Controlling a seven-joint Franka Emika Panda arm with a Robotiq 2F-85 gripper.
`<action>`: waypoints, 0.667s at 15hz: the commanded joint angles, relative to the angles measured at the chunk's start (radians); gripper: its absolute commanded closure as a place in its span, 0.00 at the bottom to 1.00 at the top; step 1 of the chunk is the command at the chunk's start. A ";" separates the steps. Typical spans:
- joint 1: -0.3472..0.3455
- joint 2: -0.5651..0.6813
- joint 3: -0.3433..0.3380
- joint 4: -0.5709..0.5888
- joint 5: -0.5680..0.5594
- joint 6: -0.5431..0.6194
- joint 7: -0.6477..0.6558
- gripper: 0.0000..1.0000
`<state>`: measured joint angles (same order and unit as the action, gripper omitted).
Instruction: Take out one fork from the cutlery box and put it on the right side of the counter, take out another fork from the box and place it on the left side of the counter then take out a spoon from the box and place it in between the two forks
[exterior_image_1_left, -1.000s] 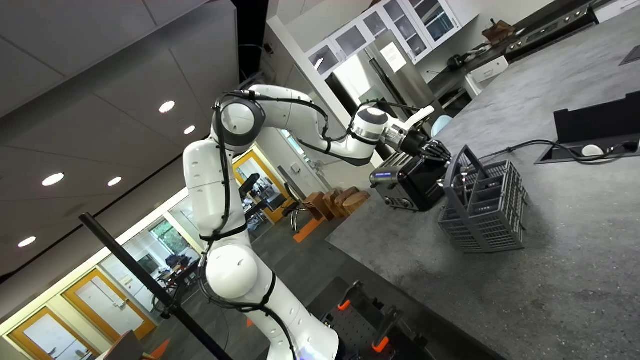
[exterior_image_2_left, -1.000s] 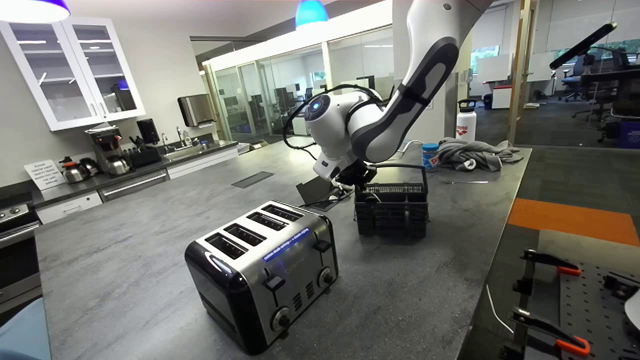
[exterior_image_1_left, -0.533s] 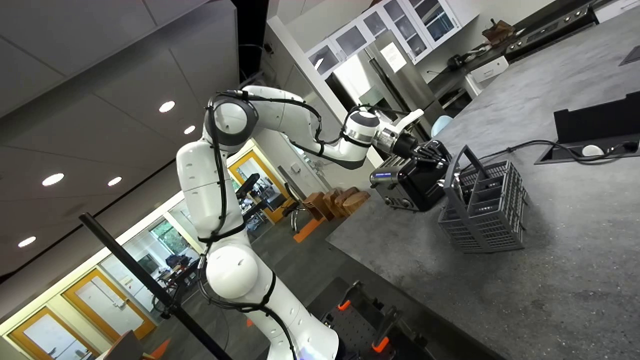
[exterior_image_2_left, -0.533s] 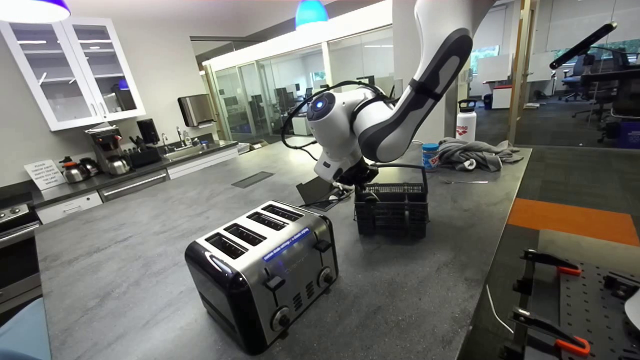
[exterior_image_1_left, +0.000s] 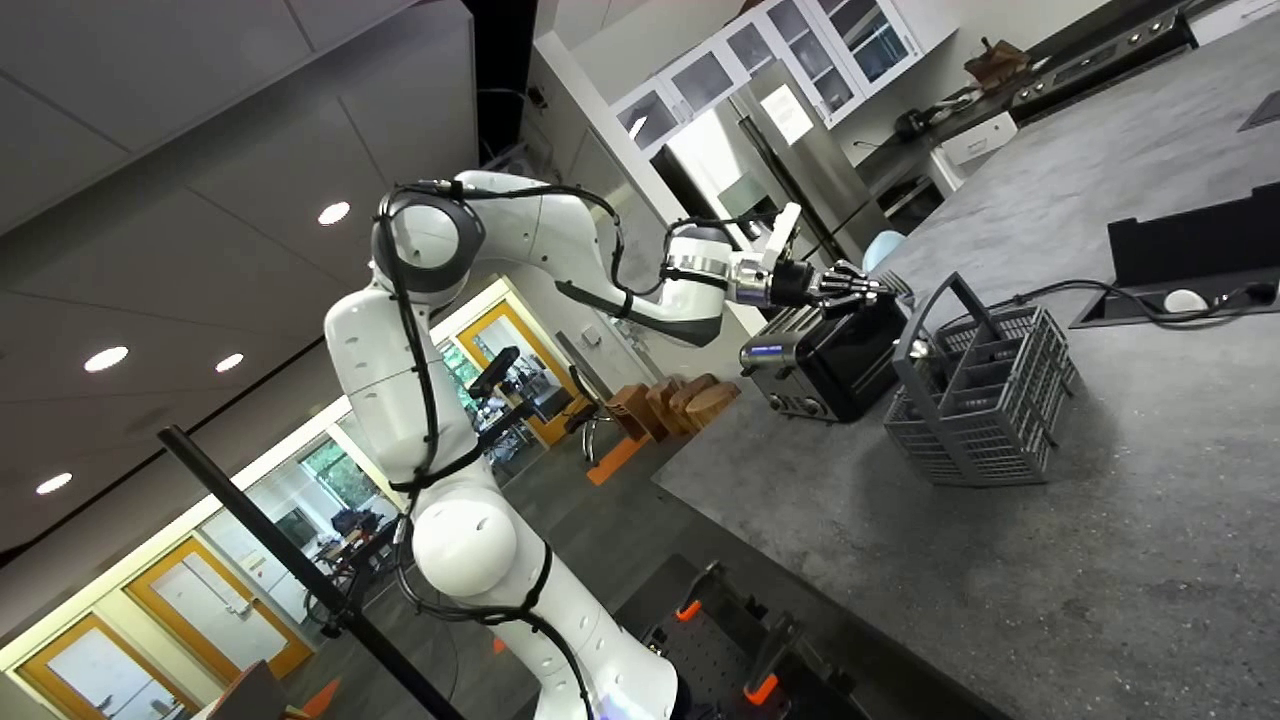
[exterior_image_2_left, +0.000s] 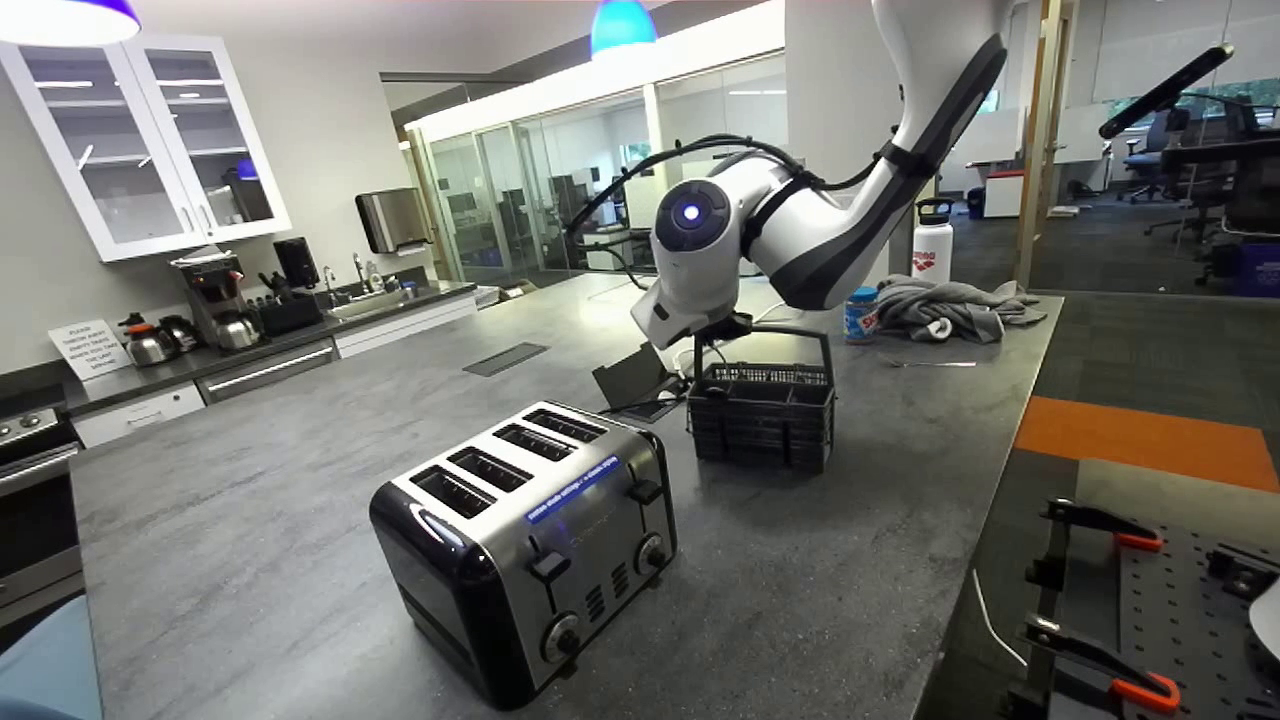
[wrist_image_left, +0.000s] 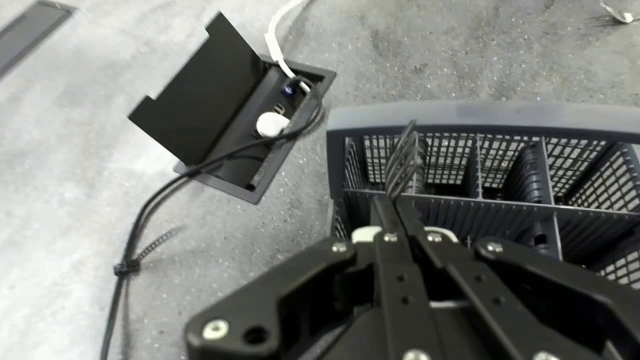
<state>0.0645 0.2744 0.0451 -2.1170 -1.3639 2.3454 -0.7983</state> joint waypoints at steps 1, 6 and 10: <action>0.007 -0.084 0.001 -0.062 -0.162 -0.007 0.207 0.99; 0.002 -0.128 0.012 -0.101 -0.215 -0.012 0.291 0.99; 0.007 -0.191 0.025 -0.145 -0.243 -0.002 0.321 0.99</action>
<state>0.0653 0.1720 0.0561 -2.1963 -1.5666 2.3438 -0.5264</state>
